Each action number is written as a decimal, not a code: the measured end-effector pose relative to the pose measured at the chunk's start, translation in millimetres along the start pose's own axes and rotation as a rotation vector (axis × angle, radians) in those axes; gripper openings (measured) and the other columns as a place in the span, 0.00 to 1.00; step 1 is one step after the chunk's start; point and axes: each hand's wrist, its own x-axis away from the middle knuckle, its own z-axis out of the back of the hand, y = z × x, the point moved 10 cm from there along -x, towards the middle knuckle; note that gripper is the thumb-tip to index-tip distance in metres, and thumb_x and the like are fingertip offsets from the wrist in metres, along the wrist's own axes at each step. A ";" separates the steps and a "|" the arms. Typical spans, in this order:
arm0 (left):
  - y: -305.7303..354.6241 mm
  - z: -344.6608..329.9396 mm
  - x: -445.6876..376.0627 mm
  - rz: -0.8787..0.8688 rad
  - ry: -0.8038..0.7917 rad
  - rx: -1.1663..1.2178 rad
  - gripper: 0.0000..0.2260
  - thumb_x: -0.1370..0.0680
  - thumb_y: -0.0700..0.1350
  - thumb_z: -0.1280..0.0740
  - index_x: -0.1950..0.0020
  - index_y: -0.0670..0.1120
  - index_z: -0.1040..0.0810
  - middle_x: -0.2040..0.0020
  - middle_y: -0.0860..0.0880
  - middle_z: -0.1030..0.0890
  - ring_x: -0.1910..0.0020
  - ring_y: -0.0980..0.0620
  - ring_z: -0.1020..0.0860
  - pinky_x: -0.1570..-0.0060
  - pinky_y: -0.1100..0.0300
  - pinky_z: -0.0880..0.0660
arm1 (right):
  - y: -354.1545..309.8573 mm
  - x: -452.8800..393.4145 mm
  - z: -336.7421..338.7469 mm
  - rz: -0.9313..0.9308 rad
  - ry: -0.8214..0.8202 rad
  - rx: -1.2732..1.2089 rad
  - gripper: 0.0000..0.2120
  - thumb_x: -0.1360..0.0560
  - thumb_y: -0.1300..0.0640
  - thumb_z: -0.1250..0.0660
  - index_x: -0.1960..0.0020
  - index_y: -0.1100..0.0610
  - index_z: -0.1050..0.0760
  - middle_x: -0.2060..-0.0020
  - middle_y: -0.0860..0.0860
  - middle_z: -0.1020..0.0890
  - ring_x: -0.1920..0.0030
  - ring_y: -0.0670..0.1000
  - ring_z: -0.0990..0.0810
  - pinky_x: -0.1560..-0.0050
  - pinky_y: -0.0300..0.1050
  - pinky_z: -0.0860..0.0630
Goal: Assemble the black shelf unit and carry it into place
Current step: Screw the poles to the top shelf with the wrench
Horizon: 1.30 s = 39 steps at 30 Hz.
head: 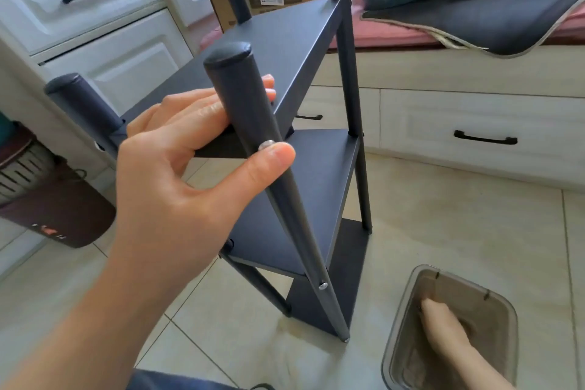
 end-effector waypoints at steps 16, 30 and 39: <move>-3.3 0.9 -2.6 -0.054 0.047 0.108 0.15 0.27 0.54 0.28 0.41 0.60 0.20 0.42 0.59 0.17 0.37 0.47 0.22 0.36 0.53 0.25 | -7.5 5.7 9.7 -0.052 0.018 -0.089 0.10 0.24 0.63 0.39 0.62 0.55 0.36 0.61 0.55 0.24 0.50 0.61 0.20 0.48 0.50 0.26; -17.1 14.7 0.6 -0.021 -0.084 0.184 0.16 0.30 0.51 0.25 0.44 0.61 0.18 0.42 0.64 0.18 0.36 0.55 0.22 0.32 0.43 0.29 | -49.0 85.9 120.4 0.139 0.011 -0.523 0.04 0.27 0.59 0.25 0.60 0.54 0.17 0.67 0.49 0.15 0.64 0.47 0.16 0.62 0.41 0.21; -32.0 43.8 11.5 -0.047 -0.168 0.213 0.18 0.32 0.59 0.28 0.43 0.60 0.17 0.40 0.65 0.18 0.35 0.58 0.24 0.32 0.42 0.30 | -149.9 195.6 265.3 0.266 -0.037 -1.137 0.15 0.41 0.59 0.21 0.58 0.64 0.20 0.58 0.64 0.15 0.62 0.53 0.16 0.60 0.41 0.19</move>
